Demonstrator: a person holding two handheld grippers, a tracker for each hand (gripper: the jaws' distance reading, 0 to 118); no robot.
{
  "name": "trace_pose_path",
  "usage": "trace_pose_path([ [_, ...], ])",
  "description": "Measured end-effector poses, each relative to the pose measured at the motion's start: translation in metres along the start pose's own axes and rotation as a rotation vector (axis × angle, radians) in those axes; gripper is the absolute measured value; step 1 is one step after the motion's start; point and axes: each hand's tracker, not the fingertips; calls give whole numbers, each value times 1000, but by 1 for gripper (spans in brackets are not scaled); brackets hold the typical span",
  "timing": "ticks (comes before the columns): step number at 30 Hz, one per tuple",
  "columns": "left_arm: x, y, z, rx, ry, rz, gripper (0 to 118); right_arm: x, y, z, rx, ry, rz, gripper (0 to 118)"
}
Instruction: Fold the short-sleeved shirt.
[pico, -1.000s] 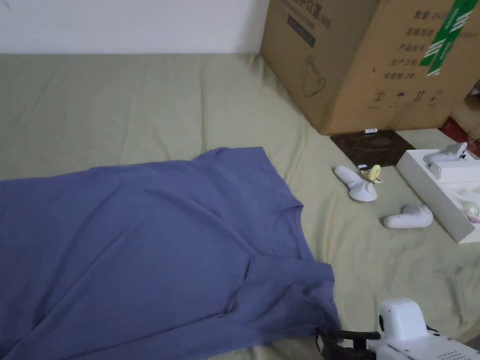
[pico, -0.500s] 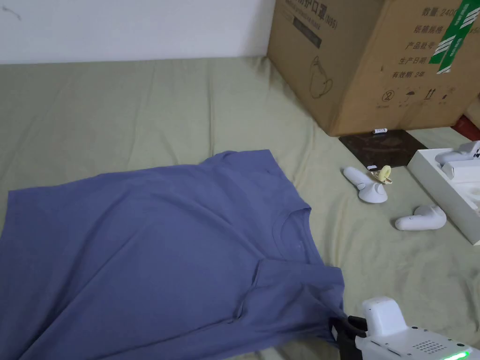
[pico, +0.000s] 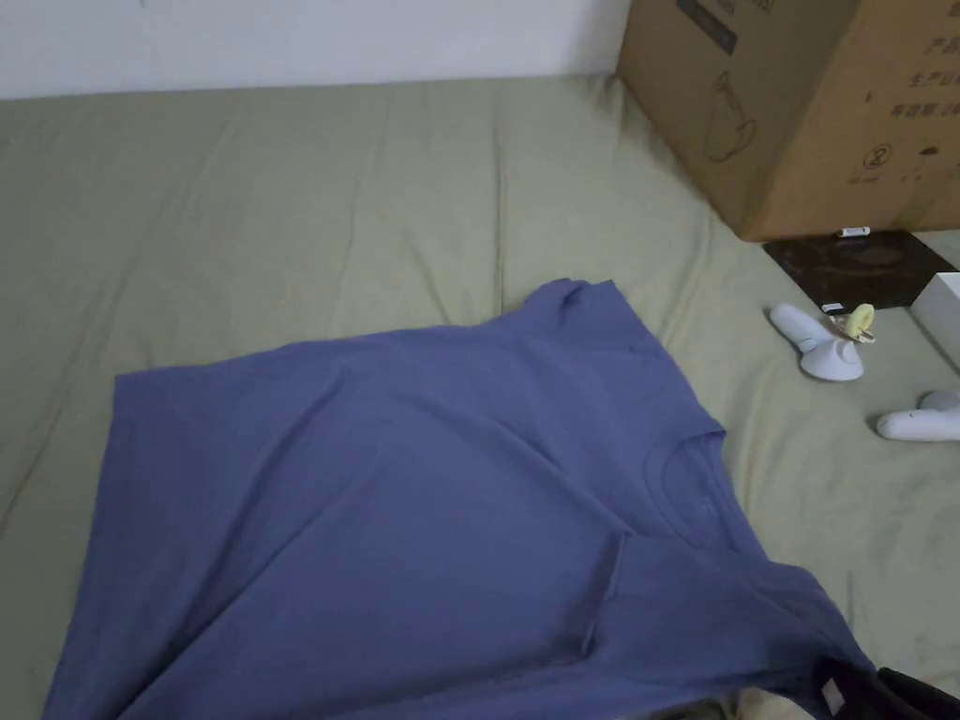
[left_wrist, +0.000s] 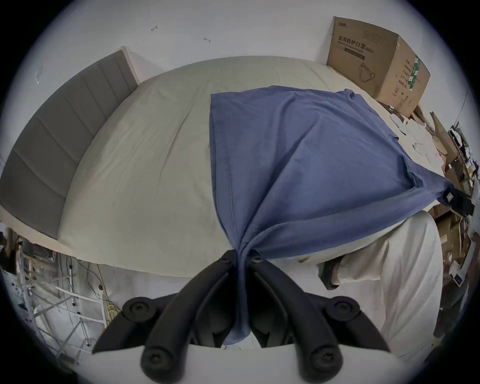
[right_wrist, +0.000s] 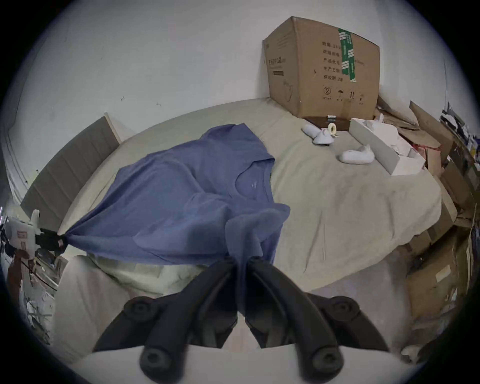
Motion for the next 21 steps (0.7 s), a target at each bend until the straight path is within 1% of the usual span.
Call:
trace_pose_path([
  [5,1,26,-15,2,8,-41,5,-6,30,-25,21,-6,0,3],
  [8,-4,54,-35,25,6,-41,5,-5,54,-59,39,7,-1,3],
  [11,-10,82,-67,30,5,-15,5,-6,74,-98,31,-1,21,3],
  [14,-12,103,-100,5,10,-2,5,-8,86,-133,0,-4,38,3],
  [16,-10,112,-118,-12,15,-4,5,-9,89,-155,-43,-20,65,3],
  [21,-4,122,-139,-29,23,-3,5,-6,89,-185,-83,-41,80,3],
])
